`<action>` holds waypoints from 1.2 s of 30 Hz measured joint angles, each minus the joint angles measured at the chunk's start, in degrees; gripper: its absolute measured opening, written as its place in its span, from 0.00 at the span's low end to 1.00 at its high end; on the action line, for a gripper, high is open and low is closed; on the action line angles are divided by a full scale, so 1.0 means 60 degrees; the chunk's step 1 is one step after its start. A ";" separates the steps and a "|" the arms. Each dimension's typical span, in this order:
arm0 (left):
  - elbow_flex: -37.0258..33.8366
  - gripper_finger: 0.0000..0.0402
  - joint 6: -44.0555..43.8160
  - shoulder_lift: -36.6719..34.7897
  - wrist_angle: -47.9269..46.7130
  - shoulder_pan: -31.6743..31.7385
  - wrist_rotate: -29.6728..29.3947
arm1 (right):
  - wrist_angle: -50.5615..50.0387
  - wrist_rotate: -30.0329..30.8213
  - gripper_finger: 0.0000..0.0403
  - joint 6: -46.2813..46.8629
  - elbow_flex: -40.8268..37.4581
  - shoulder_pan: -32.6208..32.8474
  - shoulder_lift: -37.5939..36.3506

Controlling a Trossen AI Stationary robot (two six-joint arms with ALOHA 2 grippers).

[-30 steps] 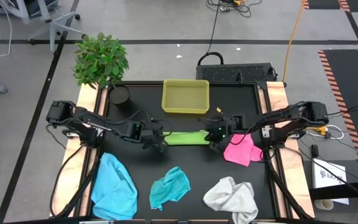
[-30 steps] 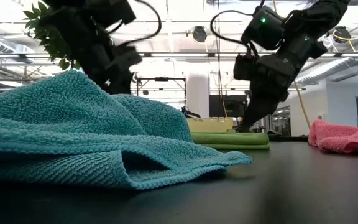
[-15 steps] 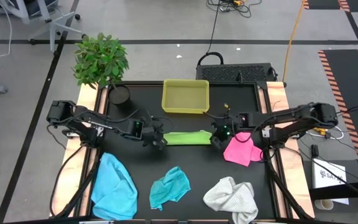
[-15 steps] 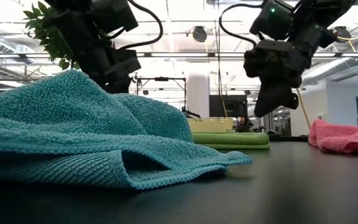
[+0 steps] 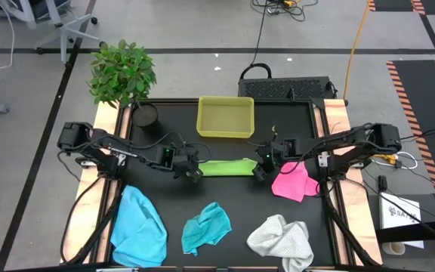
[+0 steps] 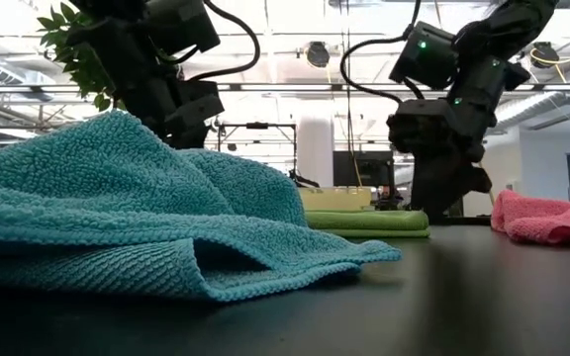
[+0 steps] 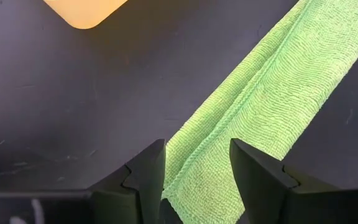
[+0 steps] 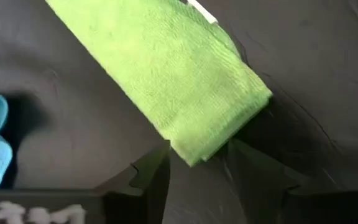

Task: Fold microfiber towels
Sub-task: Fold the green microfiber cloth

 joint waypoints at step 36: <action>-0.0011 0.45 -0.0052 0.0747 -0.0249 0.0018 0.0265 | 0.2188 0.0037 0.34 0.0670 -0.1306 -0.0447 0.0521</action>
